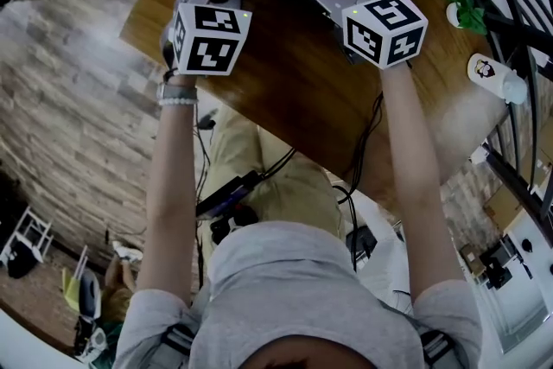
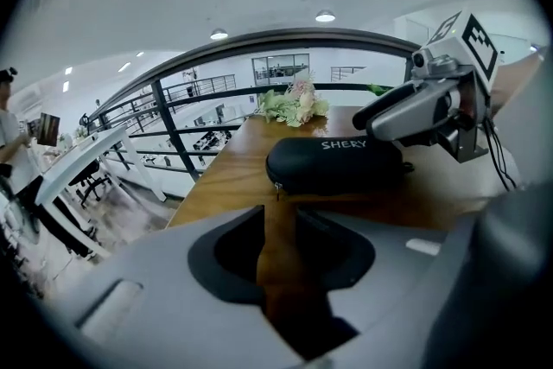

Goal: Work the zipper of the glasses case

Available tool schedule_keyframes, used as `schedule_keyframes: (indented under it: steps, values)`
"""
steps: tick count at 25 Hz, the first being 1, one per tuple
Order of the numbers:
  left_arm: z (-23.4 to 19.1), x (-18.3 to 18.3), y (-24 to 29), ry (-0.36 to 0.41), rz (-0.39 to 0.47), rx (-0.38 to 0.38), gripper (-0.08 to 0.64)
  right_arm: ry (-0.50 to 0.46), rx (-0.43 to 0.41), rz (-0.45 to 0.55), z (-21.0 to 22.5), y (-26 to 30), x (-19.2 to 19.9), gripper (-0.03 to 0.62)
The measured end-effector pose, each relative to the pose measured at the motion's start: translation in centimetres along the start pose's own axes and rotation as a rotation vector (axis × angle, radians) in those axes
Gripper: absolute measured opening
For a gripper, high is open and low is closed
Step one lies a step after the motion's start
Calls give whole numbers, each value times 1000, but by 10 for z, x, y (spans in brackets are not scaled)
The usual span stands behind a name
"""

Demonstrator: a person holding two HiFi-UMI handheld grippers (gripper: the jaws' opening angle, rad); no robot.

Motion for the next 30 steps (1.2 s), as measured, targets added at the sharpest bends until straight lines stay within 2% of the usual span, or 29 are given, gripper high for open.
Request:
schedule_keyframes:
  steps: [1, 3, 6, 8, 12, 18, 21, 27, 30]
  values:
    - [1, 0, -5, -5, 9, 2, 127, 0, 20, 13, 1, -5, -1, 219]
    - [4, -3, -17, -13, 38, -2, 91, -9, 65, 46, -1, -17, -4, 176]
    - [8, -14, -43, -23, 110, 0, 17, -39, 151, 111, -11, -43, -8, 46]
    - [9, -25, -63, -25, 165, 8, 17, -55, 201, 149, -22, -61, -12, 2]
    - [4, -47, -108, 0, 277, 26, 17, -89, 294, 214, -51, -93, -24, 2]
    - [11, -63, -173, 41, 378, 65, 17, -81, 382, 281, -99, -138, -30, 2]
    - [12, -65, -199, 52, 414, 79, 17, -104, 408, 304, -116, -155, -33, 2]
    - [15, -64, -242, 77, 466, 88, 17, -89, 444, 355, -139, -187, -37, 2]
    - [12, -60, -259, 64, 487, 79, 17, -98, 452, 367, -149, -196, -40, 2]
Point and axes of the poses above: the fingertips, and each gripper's own axes: y forward along the fingers, z to its right, x out of its underside, the point moved 6 cm from there along -y, backward along the fingers, and after that the axes turned 3 degrees about y, right-handed, at the moved point
